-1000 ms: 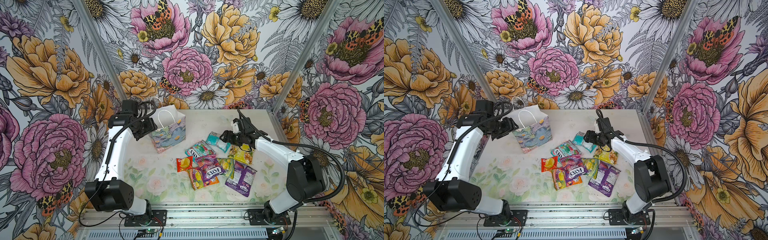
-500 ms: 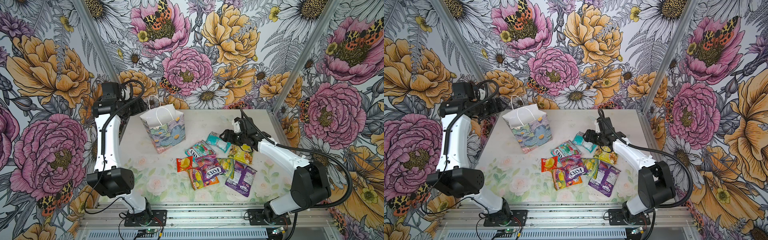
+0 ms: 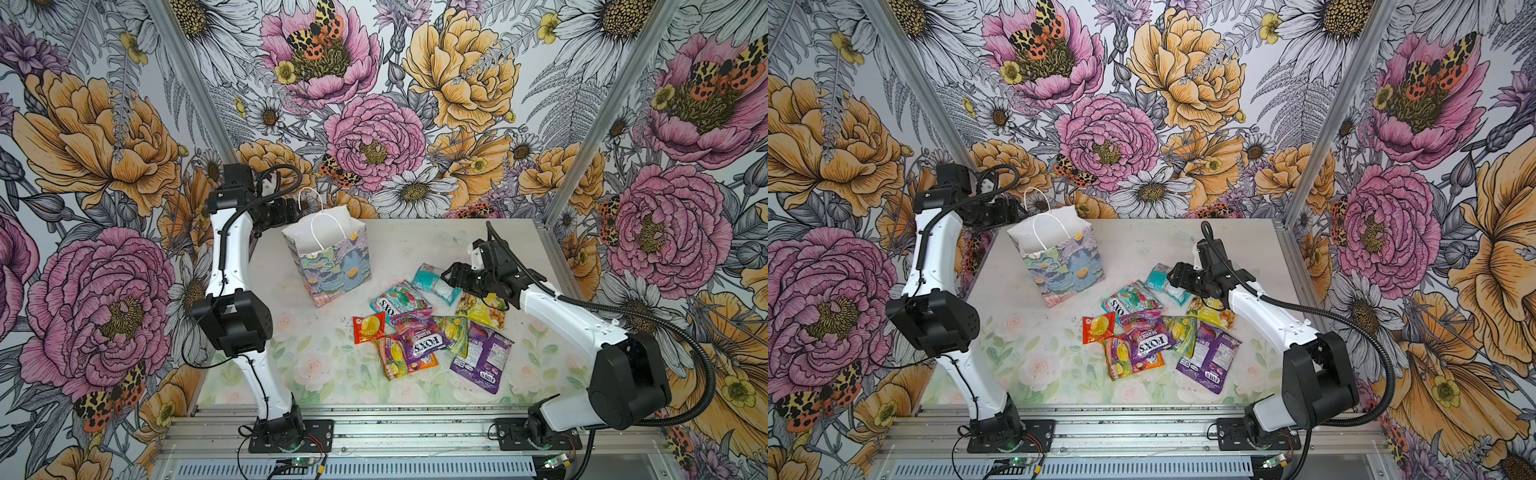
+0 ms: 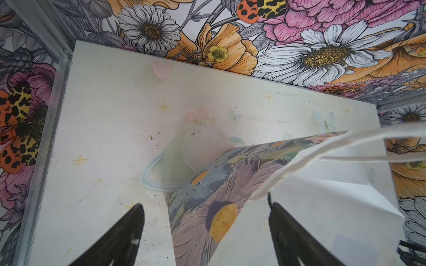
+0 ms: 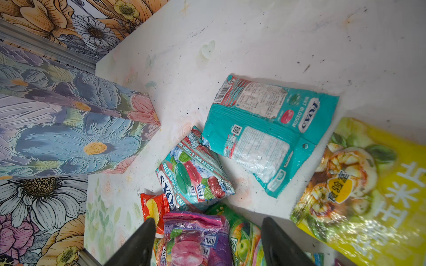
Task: Place the snacks into the paper bag
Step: Rotate the paper bag at the top-left of the table.
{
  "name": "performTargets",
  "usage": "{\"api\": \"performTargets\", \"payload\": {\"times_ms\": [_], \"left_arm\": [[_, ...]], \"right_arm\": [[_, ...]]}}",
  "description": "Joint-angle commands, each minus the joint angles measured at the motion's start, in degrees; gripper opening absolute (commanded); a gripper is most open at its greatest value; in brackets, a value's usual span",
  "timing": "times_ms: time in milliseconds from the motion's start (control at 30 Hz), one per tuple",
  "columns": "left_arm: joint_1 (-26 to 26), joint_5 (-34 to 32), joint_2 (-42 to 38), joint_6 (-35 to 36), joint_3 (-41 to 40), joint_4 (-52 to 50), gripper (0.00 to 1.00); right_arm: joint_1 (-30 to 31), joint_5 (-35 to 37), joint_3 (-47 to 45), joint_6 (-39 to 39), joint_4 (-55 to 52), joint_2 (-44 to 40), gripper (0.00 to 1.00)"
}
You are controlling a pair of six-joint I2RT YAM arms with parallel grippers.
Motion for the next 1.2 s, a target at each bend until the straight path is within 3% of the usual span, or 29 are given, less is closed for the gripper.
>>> {"api": "performTargets", "payload": {"times_ms": [0,233,500,667,867,1167], "left_arm": [[-0.6,-0.4,1.0,2.1,3.2,0.0,0.86],[-2.6,2.5,4.7,2.6,6.3,0.0,0.86],[-4.6,-1.8,7.0,3.2,7.0,-1.4,0.79],[-4.5,-2.4,6.6,1.6,6.6,-1.8,0.58],[-4.6,1.6,4.6,-1.4,4.5,-2.7,0.28],[-4.9,2.3,1.4,-7.8,1.9,-7.1,0.15]], "right_arm": [[0.6,0.9,-1.0,1.0,0.4,-1.7,0.74],[1.2,1.4,-3.3,2.2,0.5,-3.2,0.74],[1.4,2.2,-5.1,2.9,0.5,-5.0,0.74],[1.5,2.1,-4.6,2.4,0.5,-4.1,0.74],[1.4,1.2,-2.6,0.1,0.6,-1.1,0.74],[1.4,-1.8,1.7,-3.1,0.6,3.3,0.74]]}}
